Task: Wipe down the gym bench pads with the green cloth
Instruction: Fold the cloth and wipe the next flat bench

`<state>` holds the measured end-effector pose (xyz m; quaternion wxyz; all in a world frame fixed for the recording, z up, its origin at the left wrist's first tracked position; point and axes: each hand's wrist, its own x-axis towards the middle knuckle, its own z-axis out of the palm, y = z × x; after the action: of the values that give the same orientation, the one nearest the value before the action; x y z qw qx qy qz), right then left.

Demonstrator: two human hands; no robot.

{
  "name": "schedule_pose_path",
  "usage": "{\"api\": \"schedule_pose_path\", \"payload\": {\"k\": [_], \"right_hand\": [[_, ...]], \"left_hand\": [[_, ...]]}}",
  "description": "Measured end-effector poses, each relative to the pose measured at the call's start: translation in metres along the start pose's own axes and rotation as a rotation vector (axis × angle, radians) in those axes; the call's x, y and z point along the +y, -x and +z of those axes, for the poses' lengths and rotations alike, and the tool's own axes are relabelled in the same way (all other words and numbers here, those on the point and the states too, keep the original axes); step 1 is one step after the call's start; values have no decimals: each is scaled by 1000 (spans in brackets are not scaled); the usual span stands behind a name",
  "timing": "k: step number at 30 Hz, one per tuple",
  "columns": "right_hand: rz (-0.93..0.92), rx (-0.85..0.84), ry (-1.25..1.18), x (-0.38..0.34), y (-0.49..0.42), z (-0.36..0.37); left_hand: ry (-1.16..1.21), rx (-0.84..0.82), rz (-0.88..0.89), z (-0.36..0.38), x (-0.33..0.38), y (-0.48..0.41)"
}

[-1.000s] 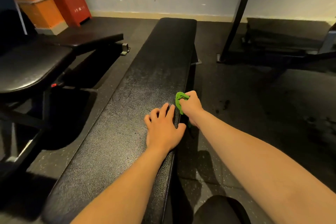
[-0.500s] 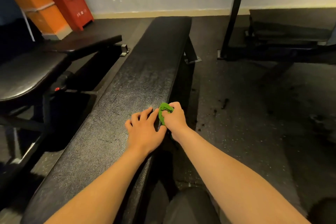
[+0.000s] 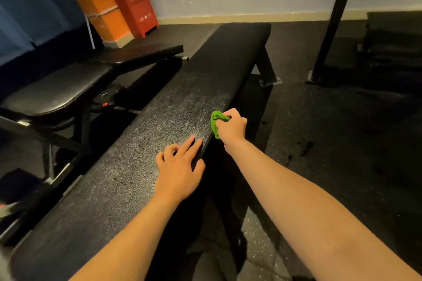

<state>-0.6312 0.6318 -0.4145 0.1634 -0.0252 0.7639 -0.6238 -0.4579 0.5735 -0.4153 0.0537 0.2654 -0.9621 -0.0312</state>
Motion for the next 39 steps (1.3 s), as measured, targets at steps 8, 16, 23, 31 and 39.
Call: {"api": "schedule_pose_path", "payload": {"k": [8,16,23,31,39], "right_hand": [[-163,-190,173,6,30,-14],[-368,-355,421,17,38,-25],[-91,-264,248,1,1,-30],[-70,-208,123,-8,-48,-27],[14,-140,283,-29,-101,-19]], "left_hand": [[-116,-21,-53,-4,12,0],[-150,-7,-110,3,15,-3],[-138,-33,-225,2,35,-16],[-155,-37,-105,-7,48,-79],[-3,-8,-85,10,66,-156]]}}
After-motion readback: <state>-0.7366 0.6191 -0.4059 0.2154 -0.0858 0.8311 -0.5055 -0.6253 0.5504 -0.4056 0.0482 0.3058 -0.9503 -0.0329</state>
